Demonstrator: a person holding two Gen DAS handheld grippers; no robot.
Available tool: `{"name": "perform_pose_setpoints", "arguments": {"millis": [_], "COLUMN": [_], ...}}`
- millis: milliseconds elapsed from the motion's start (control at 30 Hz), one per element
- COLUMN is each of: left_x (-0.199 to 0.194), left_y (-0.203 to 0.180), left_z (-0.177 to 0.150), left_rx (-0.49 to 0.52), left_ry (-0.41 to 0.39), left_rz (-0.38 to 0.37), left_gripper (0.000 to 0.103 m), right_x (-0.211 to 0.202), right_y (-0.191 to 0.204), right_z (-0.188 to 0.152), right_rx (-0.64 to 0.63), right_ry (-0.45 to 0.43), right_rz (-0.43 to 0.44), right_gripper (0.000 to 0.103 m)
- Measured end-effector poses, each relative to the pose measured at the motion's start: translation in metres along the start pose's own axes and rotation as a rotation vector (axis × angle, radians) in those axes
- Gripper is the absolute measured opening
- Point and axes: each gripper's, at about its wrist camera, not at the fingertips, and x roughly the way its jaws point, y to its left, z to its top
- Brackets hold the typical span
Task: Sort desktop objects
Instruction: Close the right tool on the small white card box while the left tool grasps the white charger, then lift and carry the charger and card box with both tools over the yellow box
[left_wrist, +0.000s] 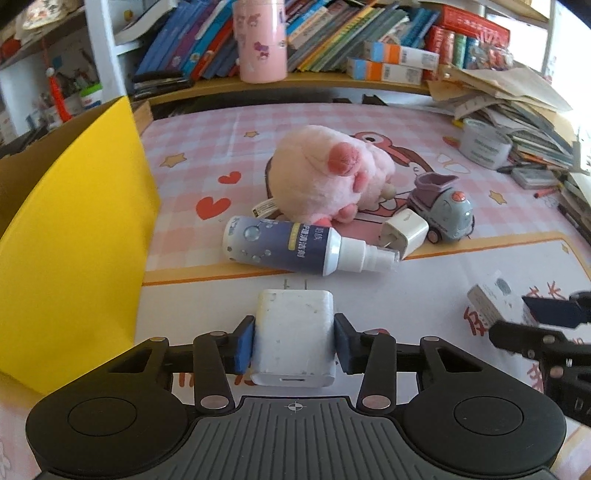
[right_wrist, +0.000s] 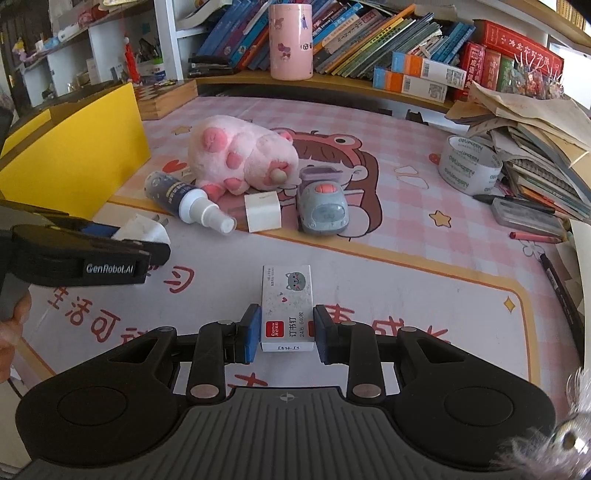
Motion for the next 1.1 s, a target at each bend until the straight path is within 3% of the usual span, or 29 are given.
{"name": "perform_pose_setpoints", "arguments": {"millis": [233,667,1100], "left_x": [-0.013,-0.093,-0.146], "left_y": [0.008,0.038,0.08], "left_z": [-0.003,-0.006,-0.023], "left_rx": [-0.079,-0.183,-0.21], "left_ry": [-0.011,-0.16,-0.257], "left_rz": [-0.027,-0.118,-0.212], "left_gripper": [0.042,0.042,0.042], "right_x": [-0.004,-0.037,-0.085], "right_y": [0.004,0.015,0.071], "right_z": [0.002,0.005,0.011], "right_rx": [-0.006,0.017,0.045], "right_ry": [-0.021,-0.059,-0.14], "right_rz": [0.015,-0.019,-0.007], "right_gripper": [0.027,0.027,0.027]}}
